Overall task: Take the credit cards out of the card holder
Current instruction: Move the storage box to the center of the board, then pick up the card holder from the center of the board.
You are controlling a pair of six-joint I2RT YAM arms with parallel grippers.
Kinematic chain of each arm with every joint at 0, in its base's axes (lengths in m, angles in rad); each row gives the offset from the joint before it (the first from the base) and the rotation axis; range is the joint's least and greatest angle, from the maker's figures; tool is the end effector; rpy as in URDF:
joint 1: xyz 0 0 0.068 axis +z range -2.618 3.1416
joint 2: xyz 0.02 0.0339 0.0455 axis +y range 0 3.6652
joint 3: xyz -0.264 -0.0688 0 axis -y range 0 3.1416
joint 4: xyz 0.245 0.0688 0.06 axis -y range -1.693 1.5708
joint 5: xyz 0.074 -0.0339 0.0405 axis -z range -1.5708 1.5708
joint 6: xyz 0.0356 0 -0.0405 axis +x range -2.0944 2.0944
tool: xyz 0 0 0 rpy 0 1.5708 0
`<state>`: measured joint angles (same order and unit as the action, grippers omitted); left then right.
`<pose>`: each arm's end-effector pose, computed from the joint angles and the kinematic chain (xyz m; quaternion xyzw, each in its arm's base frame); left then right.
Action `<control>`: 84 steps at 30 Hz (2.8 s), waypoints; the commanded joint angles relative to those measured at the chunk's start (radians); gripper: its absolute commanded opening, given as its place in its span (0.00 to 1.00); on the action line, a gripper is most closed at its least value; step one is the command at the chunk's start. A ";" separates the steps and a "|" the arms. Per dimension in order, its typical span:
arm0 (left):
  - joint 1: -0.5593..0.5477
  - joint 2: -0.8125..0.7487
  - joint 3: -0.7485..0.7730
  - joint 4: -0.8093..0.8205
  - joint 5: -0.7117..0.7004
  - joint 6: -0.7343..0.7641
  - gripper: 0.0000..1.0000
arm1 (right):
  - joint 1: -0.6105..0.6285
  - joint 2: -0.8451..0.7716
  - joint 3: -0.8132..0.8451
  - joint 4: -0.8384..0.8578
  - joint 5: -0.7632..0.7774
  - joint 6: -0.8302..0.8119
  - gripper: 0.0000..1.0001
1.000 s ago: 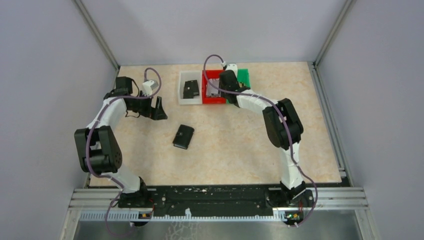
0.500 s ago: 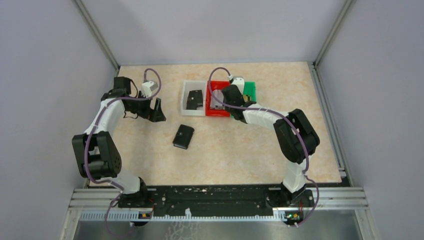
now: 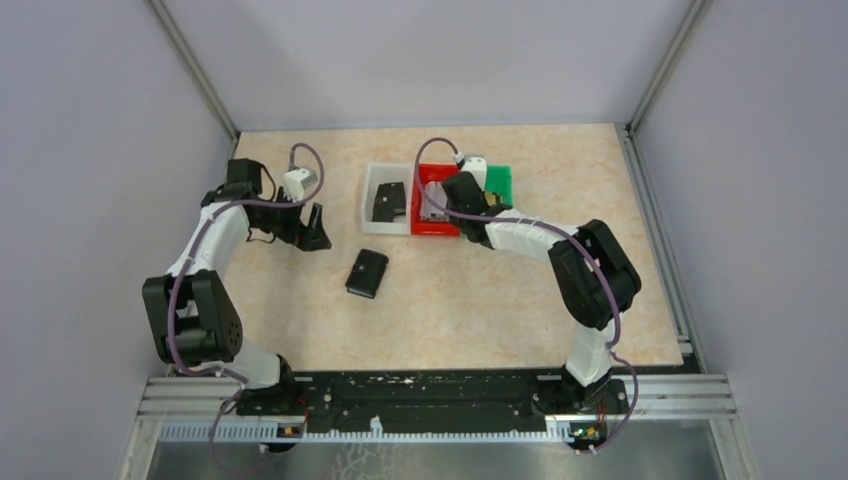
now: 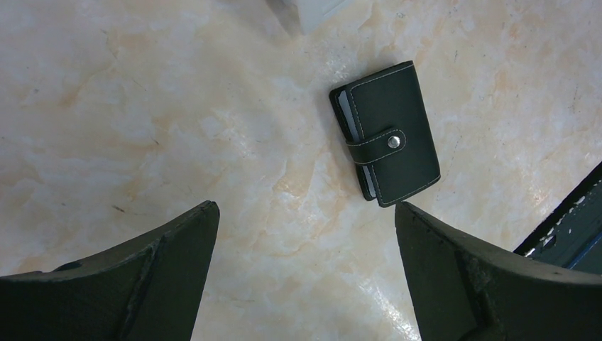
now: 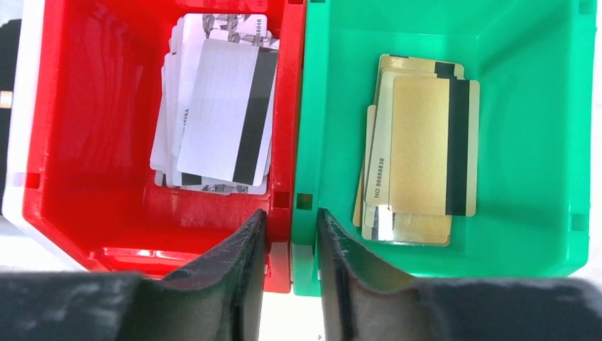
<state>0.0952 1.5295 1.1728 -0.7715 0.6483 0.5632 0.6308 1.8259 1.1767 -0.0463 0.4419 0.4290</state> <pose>0.3041 0.0074 0.2554 0.2824 0.8834 -0.2268 0.2973 0.3317 0.2234 0.2006 0.0034 0.8886 0.0377 0.4571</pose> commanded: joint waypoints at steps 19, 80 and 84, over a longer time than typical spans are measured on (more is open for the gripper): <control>0.104 0.107 0.194 -0.058 -0.047 -0.102 0.99 | 0.509 0.111 0.395 -0.270 0.122 0.108 0.99; 0.097 0.044 0.098 -0.114 0.190 -0.079 0.99 | 0.445 0.109 0.107 -0.024 -0.180 -0.067 0.65; 0.063 0.028 0.051 -0.067 0.216 -0.148 0.99 | 0.446 0.012 0.058 0.077 -0.178 -0.110 0.58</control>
<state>0.1905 1.5967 1.2613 -0.8795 0.8036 0.4797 1.0706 1.9835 1.2617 -0.1066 0.2562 0.3702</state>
